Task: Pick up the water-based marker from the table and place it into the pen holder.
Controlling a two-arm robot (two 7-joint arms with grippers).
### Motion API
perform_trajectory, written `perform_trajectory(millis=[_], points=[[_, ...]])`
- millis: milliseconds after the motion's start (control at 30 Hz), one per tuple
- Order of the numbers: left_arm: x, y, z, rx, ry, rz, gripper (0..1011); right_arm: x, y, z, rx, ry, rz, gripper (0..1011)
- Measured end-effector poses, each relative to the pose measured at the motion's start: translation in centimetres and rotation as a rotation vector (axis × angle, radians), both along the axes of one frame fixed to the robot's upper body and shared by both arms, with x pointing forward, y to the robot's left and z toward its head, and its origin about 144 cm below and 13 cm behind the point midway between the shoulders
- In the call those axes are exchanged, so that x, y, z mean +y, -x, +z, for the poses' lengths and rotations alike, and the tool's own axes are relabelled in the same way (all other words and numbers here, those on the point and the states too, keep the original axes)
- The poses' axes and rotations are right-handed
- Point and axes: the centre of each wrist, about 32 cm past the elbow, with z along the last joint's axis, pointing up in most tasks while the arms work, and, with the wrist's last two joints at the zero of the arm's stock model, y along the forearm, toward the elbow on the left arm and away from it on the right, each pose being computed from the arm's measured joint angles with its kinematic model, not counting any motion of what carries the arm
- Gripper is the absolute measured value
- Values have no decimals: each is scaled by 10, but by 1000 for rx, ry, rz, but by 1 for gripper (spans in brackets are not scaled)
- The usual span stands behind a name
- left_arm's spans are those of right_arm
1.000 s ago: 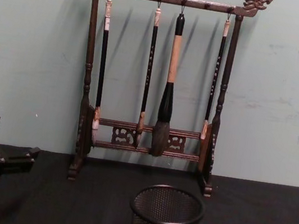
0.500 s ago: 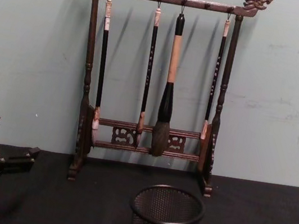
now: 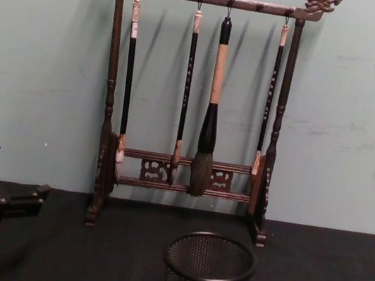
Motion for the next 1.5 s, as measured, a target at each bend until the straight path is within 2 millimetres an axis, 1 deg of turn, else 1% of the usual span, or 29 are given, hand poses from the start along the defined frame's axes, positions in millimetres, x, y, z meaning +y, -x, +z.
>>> perform_trajectory(millis=[233, 400, 433, 533, 567, 600, 733, 900, 1067, 1267, 1500], points=[[0, 0, 0, 0, 0, 0, 1009, 8, 3, 5, 35, -52, 28, 1002], [0, 0, 0, 0, 0, 0, 1009, 8, 3, 5, 35, -52, 28, 1002], [0, 0, 0, 0, 0, 0, 1009, 12, 8, 8, 79, -99, 38, 1002], [0, 0, 0, 0, 0, 0, 1009, 12, 8, 8, 79, -99, 38, 1002], [0, 0, 0, 0, 0, 0, 1009, 13, 13, 8, 167, -146, 20, 1002], [0, 0, 0, 0, 0, 0, 1009, 13, 13, 8, 167, -146, 20, 1002], [0, 0, 0, 0, 0, 0, 1009, 13, 17, 4, 246, -190, 25, 1002], [0, 0, 0, 0, 0, 0, 1009, 15, 18, 1, 273, -200, 25, 1002], [0, 0, 0, 0, 0, 0, 1009, 14, 19, -11, 325, -201, 0, 1002], [0, 0, 0, 0, 0, 0, 1009, 12, 19, -17, 351, -225, -6, 1002], [0, 0, 0, 0, 0, 0, 1009, 14, 20, -22, 363, -220, -2, 1002]])
